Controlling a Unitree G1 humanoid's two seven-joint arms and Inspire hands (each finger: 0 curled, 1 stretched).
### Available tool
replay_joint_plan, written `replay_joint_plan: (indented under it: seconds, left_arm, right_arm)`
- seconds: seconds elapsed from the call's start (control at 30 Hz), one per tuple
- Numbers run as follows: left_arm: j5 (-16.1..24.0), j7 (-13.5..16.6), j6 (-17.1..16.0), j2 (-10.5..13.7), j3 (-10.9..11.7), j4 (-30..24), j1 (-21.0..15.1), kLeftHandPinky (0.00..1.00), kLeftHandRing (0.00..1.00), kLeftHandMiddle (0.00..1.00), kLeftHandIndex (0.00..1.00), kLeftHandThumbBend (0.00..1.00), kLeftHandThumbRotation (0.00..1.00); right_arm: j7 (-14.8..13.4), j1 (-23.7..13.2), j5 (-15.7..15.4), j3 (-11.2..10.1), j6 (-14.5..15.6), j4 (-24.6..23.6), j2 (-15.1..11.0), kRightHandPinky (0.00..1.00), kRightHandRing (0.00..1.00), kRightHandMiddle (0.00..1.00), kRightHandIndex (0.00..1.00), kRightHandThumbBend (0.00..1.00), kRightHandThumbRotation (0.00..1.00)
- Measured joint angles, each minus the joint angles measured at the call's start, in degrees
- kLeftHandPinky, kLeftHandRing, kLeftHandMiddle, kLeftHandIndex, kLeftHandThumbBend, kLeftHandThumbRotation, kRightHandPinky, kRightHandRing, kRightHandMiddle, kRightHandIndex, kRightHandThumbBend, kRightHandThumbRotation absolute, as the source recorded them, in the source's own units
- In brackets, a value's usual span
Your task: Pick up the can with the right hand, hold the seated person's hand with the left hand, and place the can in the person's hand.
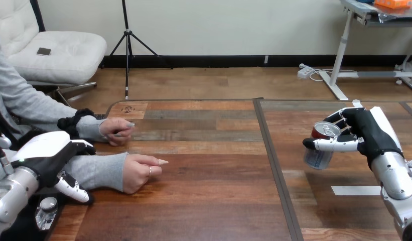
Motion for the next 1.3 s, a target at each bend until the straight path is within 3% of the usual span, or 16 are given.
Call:
replay_joint_plan:
  seconds: [0.77,1.3]
  left_arm:
    - [3.40,-2.20,1.30,-0.16,-2.05,-0.02,-2.60,0.66,0.72,0.74,0.75,0.91,0.20]
    - [5.61,-2.42,1.33,-0.66,-4.48,0.12,-4.89,0.58,0.64,0.68,0.69,0.90,0.06]
  right_arm:
    - [-0.01,0.00,0.06,0.00,0.00,0.00,0.01,0.35,0.38,0.42,0.44,0.84,0.00]
    - [-0.01,0.00,0.07,0.00,0.00,0.00,0.03,0.35,0.39,0.42,0.44,0.83,0.00]
